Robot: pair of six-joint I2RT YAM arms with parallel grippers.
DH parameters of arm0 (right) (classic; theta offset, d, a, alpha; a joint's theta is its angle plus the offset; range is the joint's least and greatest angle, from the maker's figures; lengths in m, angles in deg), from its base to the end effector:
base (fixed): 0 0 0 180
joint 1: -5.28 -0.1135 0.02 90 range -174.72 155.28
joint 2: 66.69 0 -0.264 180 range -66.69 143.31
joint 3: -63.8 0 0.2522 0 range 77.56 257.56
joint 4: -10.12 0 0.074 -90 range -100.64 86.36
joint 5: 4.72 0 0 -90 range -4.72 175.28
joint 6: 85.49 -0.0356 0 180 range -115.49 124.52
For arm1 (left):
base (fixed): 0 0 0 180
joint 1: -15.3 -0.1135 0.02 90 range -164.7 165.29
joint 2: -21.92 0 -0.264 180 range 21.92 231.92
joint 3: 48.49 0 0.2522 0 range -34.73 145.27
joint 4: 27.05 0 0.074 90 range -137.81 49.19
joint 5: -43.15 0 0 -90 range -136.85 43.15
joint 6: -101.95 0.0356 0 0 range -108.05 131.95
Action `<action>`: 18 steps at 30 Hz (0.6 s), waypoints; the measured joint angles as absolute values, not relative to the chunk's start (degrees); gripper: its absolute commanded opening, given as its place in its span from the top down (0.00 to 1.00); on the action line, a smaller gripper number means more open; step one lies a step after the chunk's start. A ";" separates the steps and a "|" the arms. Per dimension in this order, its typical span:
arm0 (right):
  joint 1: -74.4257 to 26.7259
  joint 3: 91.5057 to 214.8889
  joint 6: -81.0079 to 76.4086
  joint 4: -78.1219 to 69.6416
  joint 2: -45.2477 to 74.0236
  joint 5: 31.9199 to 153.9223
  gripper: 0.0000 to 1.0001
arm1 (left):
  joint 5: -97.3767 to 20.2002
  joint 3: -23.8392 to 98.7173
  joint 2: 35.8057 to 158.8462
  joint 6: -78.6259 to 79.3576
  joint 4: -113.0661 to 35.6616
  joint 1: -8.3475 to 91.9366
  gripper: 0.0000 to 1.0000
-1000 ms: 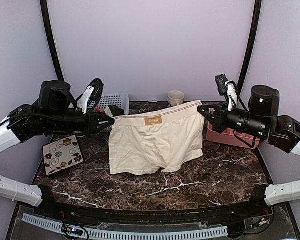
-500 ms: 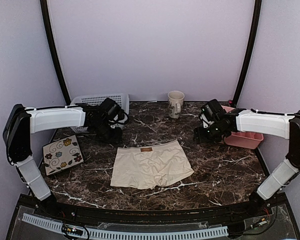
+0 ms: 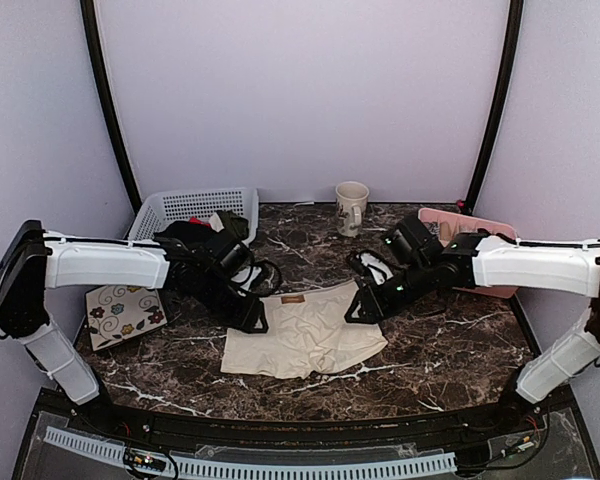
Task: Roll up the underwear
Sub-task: Flatten out the underwear at the center of the board, then smooth out the underwear at the center of the board.
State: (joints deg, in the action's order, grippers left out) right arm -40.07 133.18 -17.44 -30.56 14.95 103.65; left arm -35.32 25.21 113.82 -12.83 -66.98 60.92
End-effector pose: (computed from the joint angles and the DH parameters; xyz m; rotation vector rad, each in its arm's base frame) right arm 0.1979 0.2163 0.2351 -0.6777 2.5647 0.8485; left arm 0.2228 -0.2378 0.2061 0.5695 2.6629 -0.6725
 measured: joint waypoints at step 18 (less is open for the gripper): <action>-55.56 153.51 -8.35 -40.20 39.63 92.00 0.51 | -33.77 23.60 121.36 -17.68 -64.66 61.95 0.58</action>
